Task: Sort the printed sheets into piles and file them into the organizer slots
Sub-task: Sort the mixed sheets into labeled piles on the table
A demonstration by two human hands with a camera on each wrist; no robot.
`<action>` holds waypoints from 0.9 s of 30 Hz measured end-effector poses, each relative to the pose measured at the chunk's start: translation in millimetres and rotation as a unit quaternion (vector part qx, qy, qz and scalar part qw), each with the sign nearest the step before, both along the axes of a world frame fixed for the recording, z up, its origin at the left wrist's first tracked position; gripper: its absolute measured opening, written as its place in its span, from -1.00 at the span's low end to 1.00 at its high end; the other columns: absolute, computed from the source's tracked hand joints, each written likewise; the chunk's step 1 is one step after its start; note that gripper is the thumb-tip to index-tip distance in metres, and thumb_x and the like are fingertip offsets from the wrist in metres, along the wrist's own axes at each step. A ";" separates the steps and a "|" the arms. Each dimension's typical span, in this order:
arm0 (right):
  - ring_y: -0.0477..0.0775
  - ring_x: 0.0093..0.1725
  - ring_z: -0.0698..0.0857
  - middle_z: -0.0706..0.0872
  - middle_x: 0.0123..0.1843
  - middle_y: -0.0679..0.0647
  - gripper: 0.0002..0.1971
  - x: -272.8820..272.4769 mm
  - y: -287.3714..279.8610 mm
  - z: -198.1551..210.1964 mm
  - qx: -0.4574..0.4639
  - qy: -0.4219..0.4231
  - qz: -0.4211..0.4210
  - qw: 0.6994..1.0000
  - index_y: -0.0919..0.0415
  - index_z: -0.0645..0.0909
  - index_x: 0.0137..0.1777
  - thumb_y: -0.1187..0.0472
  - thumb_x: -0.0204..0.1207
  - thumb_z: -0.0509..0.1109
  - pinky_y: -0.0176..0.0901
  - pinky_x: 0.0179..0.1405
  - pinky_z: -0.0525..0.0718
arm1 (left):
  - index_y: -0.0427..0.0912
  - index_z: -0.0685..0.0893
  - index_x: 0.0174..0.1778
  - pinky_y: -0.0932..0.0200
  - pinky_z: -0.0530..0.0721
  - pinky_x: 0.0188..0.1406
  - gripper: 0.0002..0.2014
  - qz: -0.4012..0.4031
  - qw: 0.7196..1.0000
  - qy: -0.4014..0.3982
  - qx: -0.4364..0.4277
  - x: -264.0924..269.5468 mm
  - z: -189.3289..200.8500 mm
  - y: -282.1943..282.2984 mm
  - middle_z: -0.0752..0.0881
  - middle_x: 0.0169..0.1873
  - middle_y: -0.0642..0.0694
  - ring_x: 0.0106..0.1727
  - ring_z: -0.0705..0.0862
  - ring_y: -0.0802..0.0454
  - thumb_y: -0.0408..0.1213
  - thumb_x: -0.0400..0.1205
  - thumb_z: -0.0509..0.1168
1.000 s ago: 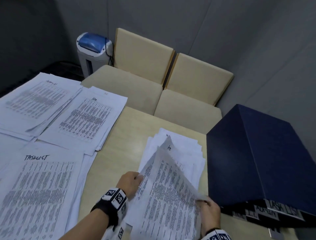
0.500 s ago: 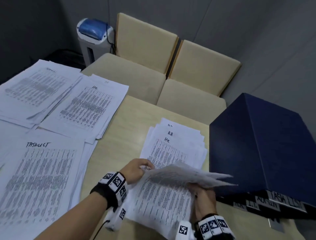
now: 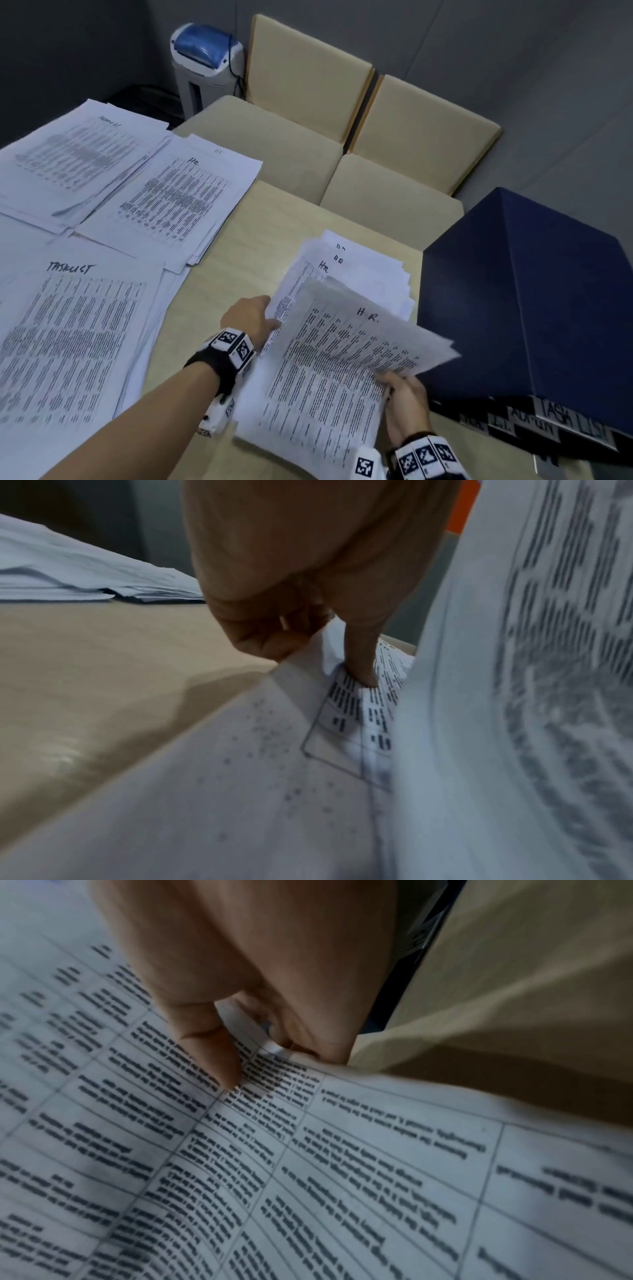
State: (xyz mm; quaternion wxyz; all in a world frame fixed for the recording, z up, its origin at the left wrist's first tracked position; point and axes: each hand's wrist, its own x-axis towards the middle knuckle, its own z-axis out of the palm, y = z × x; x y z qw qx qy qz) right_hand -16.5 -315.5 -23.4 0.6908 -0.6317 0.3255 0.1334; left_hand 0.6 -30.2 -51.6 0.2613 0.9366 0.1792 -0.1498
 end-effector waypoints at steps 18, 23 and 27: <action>0.34 -0.05 0.78 0.78 -0.04 0.38 -0.87 8.0 8.9 7.7 0.026 -0.005 -0.070 0.997 0.46 0.63 -0.07 0.60 0.42 0.39 0.06 -0.14 0.71 | -0.29 0.74 0.14 0.02 0.72 0.16 -0.56 -0.007 0.940 -0.034 -0.339 -2.3 23.7 -3.6 0.79 0.08 -0.13 0.08 0.76 -0.05 -0.70 0.47 0.15; 0.21 0.00 0.70 0.71 0.04 0.21 -0.71 -6.6 0.4 4.9 0.033 -0.028 -0.101 0.994 0.28 0.53 -0.04 0.66 0.45 0.21 -0.02 -0.17 0.63 | -0.23 0.48 0.31 0.00 0.60 0.13 -0.50 -0.017 1.000 -0.005 -0.017 7.7 12.3 -25.3 0.53 0.22 -0.17 0.19 0.56 -0.15 -0.07 0.56 0.43; 0.26 0.07 0.71 0.74 0.09 0.21 -0.59 -7.4 -8.9 3.1 0.052 -0.014 -0.090 0.994 0.31 0.59 0.16 0.68 0.42 0.18 0.06 -0.07 0.67 | -0.29 0.44 0.27 0.04 0.57 0.02 -0.52 -0.033 0.998 0.047 0.024 11.2 11.1 -36.5 0.53 0.17 -0.23 0.16 0.58 -0.19 -0.09 0.59 0.42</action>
